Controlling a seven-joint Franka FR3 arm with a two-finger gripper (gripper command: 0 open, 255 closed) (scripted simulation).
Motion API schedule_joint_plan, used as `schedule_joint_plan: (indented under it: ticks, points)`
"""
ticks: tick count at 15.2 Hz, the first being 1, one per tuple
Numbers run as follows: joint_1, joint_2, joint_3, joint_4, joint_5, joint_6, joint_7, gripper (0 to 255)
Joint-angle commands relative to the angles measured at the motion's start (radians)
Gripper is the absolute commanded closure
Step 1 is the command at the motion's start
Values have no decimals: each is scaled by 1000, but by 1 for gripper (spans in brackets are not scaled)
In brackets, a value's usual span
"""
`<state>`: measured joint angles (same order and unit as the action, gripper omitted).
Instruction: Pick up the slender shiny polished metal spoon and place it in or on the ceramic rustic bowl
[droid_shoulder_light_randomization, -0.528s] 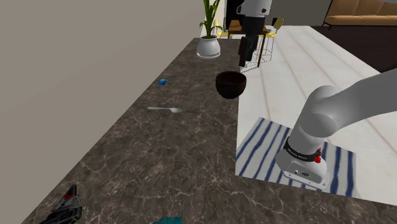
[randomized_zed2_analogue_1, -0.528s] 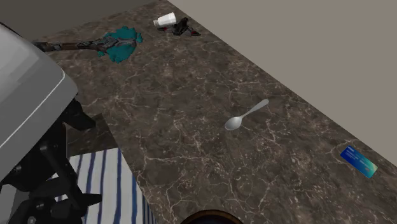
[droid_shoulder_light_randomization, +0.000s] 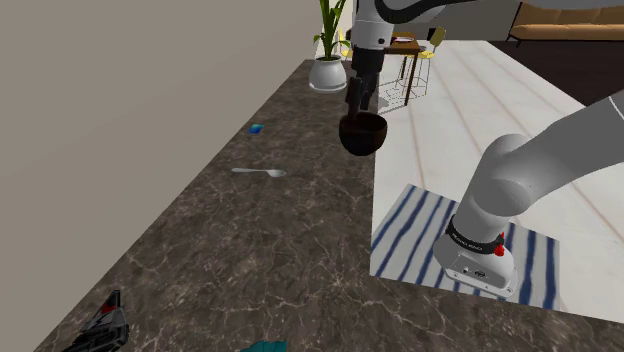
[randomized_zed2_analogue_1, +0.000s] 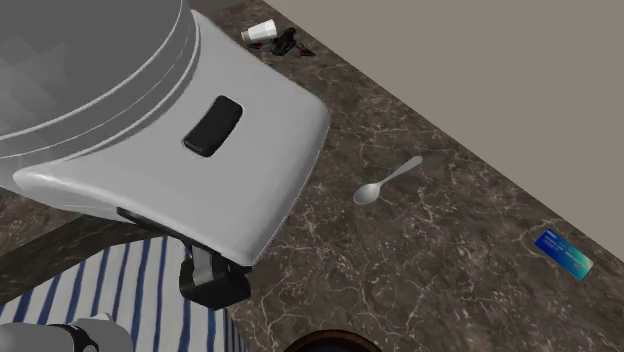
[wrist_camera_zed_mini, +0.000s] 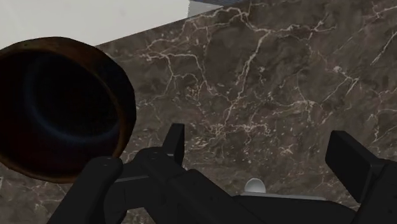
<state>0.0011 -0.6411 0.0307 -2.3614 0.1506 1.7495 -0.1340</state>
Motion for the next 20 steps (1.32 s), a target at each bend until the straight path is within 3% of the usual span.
schedule_joint_plan:
  ticks: [1,10,20]
  points:
    - [7,51,14,-9,11,76,2,0]
    - [37,335,80,57,37,356,26,0]
    - [67,690,133,262,0,575,77,0]
